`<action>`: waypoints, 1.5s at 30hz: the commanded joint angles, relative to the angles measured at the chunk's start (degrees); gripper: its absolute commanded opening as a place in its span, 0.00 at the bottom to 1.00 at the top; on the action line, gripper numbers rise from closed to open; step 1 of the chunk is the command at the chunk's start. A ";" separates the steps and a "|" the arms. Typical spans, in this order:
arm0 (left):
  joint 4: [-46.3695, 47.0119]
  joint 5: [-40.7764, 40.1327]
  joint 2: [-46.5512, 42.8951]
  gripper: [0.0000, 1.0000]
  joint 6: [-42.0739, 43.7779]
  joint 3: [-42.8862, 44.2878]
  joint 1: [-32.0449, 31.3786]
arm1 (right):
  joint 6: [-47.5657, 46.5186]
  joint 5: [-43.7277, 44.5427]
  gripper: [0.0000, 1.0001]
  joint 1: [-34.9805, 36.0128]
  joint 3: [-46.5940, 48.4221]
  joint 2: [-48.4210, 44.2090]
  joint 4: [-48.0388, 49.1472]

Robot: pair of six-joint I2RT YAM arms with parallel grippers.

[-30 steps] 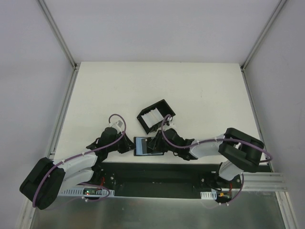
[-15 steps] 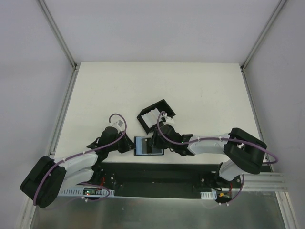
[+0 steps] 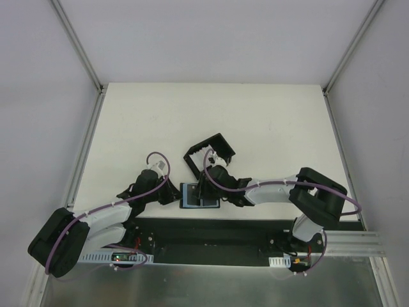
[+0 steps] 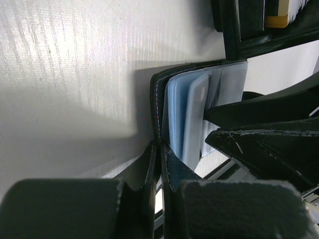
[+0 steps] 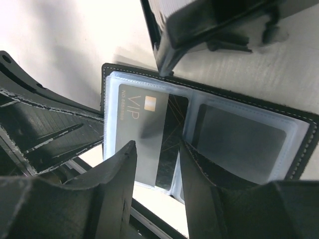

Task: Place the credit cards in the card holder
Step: Insert the credit card into the card holder, then pick up the credit card from the storage box.

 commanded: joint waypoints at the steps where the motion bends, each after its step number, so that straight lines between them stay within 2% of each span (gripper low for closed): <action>1: -3.51 -2.76 1.51 0.00 2.36 -0.08 -0.42 | -0.41 -2.66 0.42 0.19 2.53 1.84 1.63; 15: -3.16 -2.59 2.30 0.00 2.35 0.27 -0.33 | -2.77 -4.16 0.44 -0.07 1.04 0.19 6.47; 22: -4.65 -3.64 3.00 0.00 2.44 2.28 -0.42 | -12.87 -2.66 0.57 -5.07 2.08 -12.20 -5.72; 23: -4.83 -3.81 3.44 0.00 2.53 2.81 -0.42 | -14.80 -2.22 0.63 -5.95 3.57 -13.44 -8.79; 26: -5.01 -4.08 5.19 0.00 2.79 4.65 -0.42 | -20.17 -1.34 0.64 -9.64 8.67 -14.50 -18.64; 29: -5.18 -4.26 6.86 0.00 2.88 6.15 -0.33 | -22.55 -3.35 0.63 -14.20 11.84 -14.06 -21.48; 32: -5.01 -4.43 8.27 0.00 2.97 7.30 -0.33 | -23.96 -9.50 0.64 -19.04 16.84 -11.70 -23.58; 36: -4.74 -4.78 10.47 0.00 3.23 9.40 -0.24 | -28.79 -13.01 0.66 -22.91 25.19 -4.33 -28.85; 45: -2.12 -4.17 18.02 0.00 4.38 15.29 1.25 | -31.43 -16.46 0.67 -26.87 31.88 6.06 -32.20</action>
